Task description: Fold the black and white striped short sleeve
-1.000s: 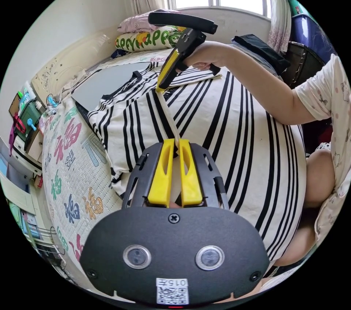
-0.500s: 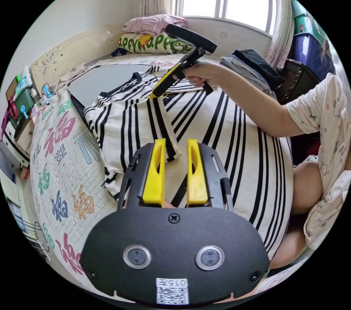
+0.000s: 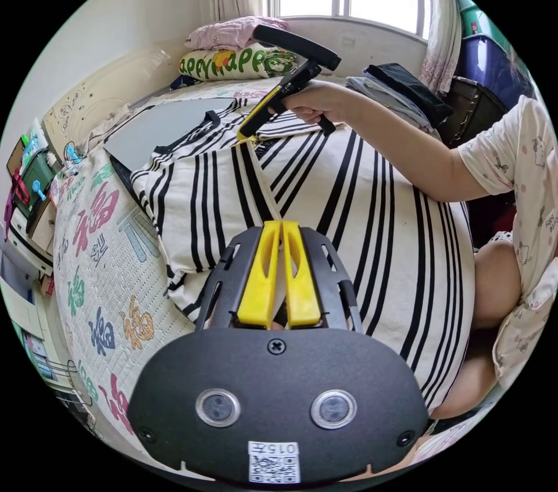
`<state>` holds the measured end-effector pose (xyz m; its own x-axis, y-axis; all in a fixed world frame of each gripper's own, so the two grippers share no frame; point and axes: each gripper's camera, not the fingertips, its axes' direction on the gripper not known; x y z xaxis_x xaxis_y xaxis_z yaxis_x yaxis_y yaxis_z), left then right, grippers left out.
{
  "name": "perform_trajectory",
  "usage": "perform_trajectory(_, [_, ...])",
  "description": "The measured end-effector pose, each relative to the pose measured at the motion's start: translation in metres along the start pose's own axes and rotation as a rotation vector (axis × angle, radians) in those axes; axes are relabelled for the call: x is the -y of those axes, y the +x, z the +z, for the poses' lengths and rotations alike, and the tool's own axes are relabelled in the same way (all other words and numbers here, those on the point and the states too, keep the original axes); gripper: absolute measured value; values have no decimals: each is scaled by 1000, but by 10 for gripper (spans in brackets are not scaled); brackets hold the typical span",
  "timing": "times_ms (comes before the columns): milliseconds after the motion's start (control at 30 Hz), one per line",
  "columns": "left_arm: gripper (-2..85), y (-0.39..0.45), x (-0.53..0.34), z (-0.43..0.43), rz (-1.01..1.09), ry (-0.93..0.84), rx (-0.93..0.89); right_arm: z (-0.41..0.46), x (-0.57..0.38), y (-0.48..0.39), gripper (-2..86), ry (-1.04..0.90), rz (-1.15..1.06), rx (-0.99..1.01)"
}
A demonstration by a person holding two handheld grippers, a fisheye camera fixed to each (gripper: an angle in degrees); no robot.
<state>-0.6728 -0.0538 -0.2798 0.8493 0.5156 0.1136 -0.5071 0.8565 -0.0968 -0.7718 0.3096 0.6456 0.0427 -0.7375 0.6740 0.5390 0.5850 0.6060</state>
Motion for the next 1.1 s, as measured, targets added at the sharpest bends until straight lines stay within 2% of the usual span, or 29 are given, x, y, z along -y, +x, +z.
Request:
perform_trajectory(100, [4,2,1,7,-8,-15,-20,-5,5,2,68,26,20,108])
perform_trajectory(200, [5,9,2,12,2,-20,-8,-4,10,-2,68,-8,-19,190])
perform_trajectory(400, [-6,19,3,20,15,-22,13,-10,24,-25,10,-29,-72,91])
perform_trajectory(567, [-7,32,6,31,36,-29,33,-14,39,-28,-1,-37,-50,97])
perform_trajectory(767, [-7,47,11,44,51,-39,62,-25,63,-55,-2,-67,-103,-5])
perform_trajectory(1100, [0,61,26,61,34,-50,72,-56,86,-58,-4,47,-39,52])
